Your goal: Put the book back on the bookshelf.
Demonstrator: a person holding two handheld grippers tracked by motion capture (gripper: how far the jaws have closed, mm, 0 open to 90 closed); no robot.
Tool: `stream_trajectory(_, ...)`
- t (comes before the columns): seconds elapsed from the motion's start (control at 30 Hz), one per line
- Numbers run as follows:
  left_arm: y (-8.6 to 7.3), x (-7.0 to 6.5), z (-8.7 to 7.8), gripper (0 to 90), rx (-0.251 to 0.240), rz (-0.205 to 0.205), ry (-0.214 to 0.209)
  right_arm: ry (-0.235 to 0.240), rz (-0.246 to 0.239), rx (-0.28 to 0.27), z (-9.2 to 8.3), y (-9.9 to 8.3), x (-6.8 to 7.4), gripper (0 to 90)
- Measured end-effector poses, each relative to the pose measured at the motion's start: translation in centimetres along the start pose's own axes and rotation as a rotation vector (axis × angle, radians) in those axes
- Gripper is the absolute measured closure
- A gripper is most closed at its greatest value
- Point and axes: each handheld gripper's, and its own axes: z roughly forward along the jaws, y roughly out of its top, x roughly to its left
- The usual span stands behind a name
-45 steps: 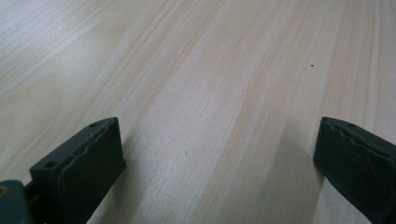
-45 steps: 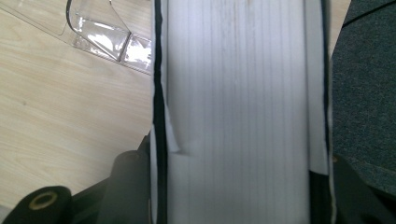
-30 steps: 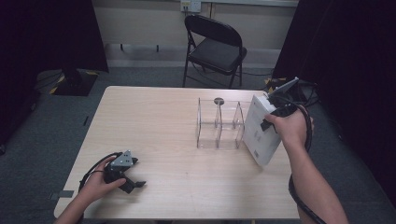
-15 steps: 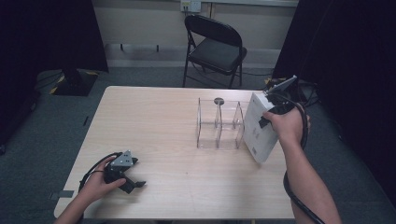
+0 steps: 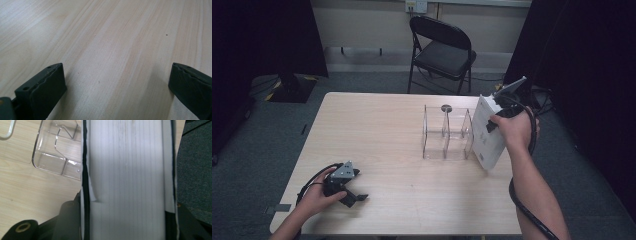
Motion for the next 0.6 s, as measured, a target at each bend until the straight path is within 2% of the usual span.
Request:
stream_trajectory(0.33, 0.0, 0.0, 0.0, 0.2, 0.000, 0.001, 0.001, 0.008, 0.028, -0.014, 0.4, 0.7, -0.1, 52.6)
stream_trajectory(0.6, 0.0, 0.0, 0.0, 0.1, 0.000, 0.001, 0.000, -0.009, 0.048, -0.019, 0.9, 1.1, 0.0, 52.6)
